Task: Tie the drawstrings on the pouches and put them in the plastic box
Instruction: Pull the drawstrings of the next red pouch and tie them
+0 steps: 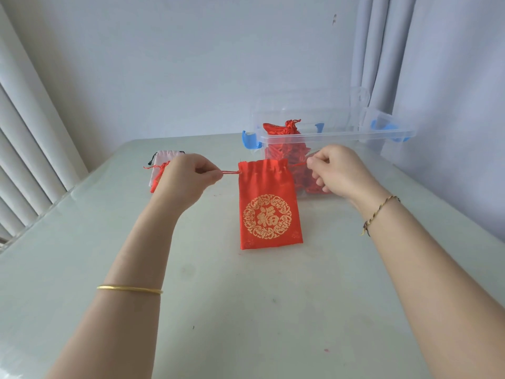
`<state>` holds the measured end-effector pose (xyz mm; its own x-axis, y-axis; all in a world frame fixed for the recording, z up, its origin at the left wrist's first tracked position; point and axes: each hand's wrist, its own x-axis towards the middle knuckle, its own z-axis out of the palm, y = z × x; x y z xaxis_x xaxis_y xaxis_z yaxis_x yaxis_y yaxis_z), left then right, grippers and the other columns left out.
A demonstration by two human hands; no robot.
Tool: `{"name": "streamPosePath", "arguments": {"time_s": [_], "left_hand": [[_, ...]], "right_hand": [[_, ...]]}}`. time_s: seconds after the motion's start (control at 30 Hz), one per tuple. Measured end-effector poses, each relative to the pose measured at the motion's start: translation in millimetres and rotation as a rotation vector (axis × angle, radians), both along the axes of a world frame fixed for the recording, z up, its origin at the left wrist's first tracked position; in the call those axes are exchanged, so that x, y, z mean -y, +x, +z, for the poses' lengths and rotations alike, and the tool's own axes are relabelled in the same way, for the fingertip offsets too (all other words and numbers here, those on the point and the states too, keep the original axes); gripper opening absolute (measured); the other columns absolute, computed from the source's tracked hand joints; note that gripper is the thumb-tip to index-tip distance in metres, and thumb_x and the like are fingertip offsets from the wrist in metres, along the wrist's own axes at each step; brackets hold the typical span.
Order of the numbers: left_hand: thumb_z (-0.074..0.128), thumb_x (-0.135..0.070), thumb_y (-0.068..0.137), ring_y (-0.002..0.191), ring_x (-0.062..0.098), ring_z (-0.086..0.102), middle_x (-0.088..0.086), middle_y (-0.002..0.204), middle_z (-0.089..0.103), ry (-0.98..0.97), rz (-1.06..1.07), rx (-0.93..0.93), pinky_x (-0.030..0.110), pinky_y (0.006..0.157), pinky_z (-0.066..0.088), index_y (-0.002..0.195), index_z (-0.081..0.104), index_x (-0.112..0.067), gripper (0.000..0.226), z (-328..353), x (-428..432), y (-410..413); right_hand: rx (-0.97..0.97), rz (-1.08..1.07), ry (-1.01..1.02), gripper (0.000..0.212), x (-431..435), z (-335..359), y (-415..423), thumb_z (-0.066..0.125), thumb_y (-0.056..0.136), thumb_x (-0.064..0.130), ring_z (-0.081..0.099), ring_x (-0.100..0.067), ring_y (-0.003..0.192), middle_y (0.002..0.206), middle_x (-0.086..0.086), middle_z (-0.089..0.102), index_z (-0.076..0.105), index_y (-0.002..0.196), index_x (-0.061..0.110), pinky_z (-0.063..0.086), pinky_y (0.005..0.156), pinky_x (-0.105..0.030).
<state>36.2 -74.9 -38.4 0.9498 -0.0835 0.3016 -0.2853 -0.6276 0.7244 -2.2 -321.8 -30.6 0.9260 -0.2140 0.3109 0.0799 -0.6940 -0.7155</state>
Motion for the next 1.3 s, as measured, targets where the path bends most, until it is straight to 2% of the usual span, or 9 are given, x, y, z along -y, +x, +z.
{"name": "streamPosePath", "arguments": {"time_s": [0.13, 0.33, 0.5, 0.63, 0.77, 0.87, 0.93, 1.07, 1.3], "left_hand": [[0.068, -0.026, 0.082, 0.069, 0.019, 0.05, -0.002, 0.067, 0.058, -0.209, 0.036, -0.047, 0.031, 0.065, 0.037, 0.072, 0.066, -0.019, 0.013, 0.2, -3.5, -0.6], [0.054, -0.034, 0.092, 0.051, 0.01, 0.039, -0.003, 0.06, 0.05, -0.361, 0.022, -0.175, 0.019, 0.05, 0.033, 0.065, 0.061, -0.015, 0.034, 1.1, -2.2, -3.4], [0.055, -0.023, 0.087, 0.039, 0.006, 0.025, -0.01, 0.048, 0.033, -1.316, -0.165, -0.661, 0.014, 0.036, 0.021, 0.056, 0.047, -0.021, 0.032, 3.4, -5.3, -1.1], [0.055, -0.008, 0.07, 0.037, 0.007, 0.023, -0.009, 0.046, 0.03, -1.607, -0.17, -0.692, 0.015, 0.033, 0.021, 0.052, 0.047, -0.019, 0.022, 1.6, -6.4, 1.5], [0.045, -0.029, 0.095, 0.043, 0.006, 0.036, -0.008, 0.051, 0.042, -1.471, -0.15, -0.514, 0.015, 0.041, 0.03, 0.057, 0.045, -0.021, 0.039, 6.6, -1.6, 3.1], [0.042, -0.04, 0.097, 0.085, 0.006, 0.064, -0.005, 0.089, 0.068, -1.328, -0.255, -0.356, 0.02, 0.07, 0.043, 0.059, 0.045, -0.022, 0.041, 18.9, 4.8, -4.1], [0.037, -0.038, 0.098, 0.093, 0.006, 0.066, -0.007, 0.092, 0.07, -1.232, -0.374, -0.319, 0.024, 0.081, 0.044, 0.061, 0.044, -0.022, 0.041, 28.6, 14.2, -13.2], [0.041, -0.034, 0.096, 0.063, 0.008, 0.058, -0.005, 0.066, 0.056, -1.044, -0.561, -0.396, 0.021, 0.069, 0.051, 0.073, 0.055, -0.018, 0.031, 40.1, 32.1, -32.4], [0.063, -0.016, 0.077, 0.06, 0.009, 0.037, 0.003, 0.068, 0.04, -0.498, -0.589, -0.304, 0.014, 0.05, 0.036, 0.086, 0.064, -0.002, 0.017, 43.7, 44.9, -51.7]], "right_hand": [[-0.056, 0.003, 0.256, 0.03, 2.3, -0.9, -0.8, 0.047, 0.095, 0.019, 0.046, -0.009, 0.047, 0.062, -0.001, 0.051, 0.056, 0.068, 0.011, 0.036, 0.037, -0.013], [-0.201, 0.015, 0.671, 0.03, 6.5, -3.3, 1.4, 0.054, 0.093, 0.028, 0.041, -0.002, 0.033, 0.054, 0.002, 0.048, 0.057, 0.067, 0.014, 0.032, 0.035, -0.012], [-0.396, 0.162, 1.259, 0.031, 12.4, -3.0, 1.0, 0.049, 0.094, 0.028, 0.035, -0.002, 0.03, 0.04, 0.01, 0.04, 0.048, 0.064, 0.02, 0.026, 0.035, -0.009], [-0.364, 0.16, 1.526, 0.036, 20.1, -3.6, 2.2, 0.046, 0.094, 0.025, 0.032, -0.003, 0.028, 0.038, 0.01, 0.037, 0.046, 0.058, 0.019, 0.026, 0.033, -0.01], [-0.306, 0.12, 1.317, 0.032, 17.3, 0.5, 3.4, 0.043, 0.096, 0.026, 0.032, -0.001, 0.027, 0.035, 0.01, 0.037, 0.043, 0.064, 0.022, 0.024, 0.033, -0.01], [-0.221, 0.11, 1.141, 0.03, 11.6, 11.9, -1.3, 0.046, 0.095, 0.027, 0.034, -0.001, 0.03, 0.037, 0.01, 0.042, 0.047, 0.065, 0.021, 0.026, 0.034, -0.01], [-0.124, 0.12, 1.05, 0.029, 3.5, 21.6, -6.4, 0.052, 0.093, 0.027, 0.038, -0.003, 0.033, 0.04, 0.009, 0.047, 0.053, 0.065, 0.019, 0.03, 0.036, -0.011], [0.024, 0.192, 0.811, 0.03, -21.4, 36.8, -20.0, 0.056, 0.091, 0.027, 0.045, -0.005, 0.042, 0.049, 0.007, 0.053, 0.06, 0.063, 0.018, 0.037, 0.043, -0.016], [0.196, 0.298, 0.575, 0.027, -49.1, 45.9, -35.3, 0.056, 0.091, 0.022, 0.049, 0.004, 0.05, 0.051, 0.013, 0.06, 0.063, 0.065, 0.016, 0.041, 0.052, -0.01]]}}
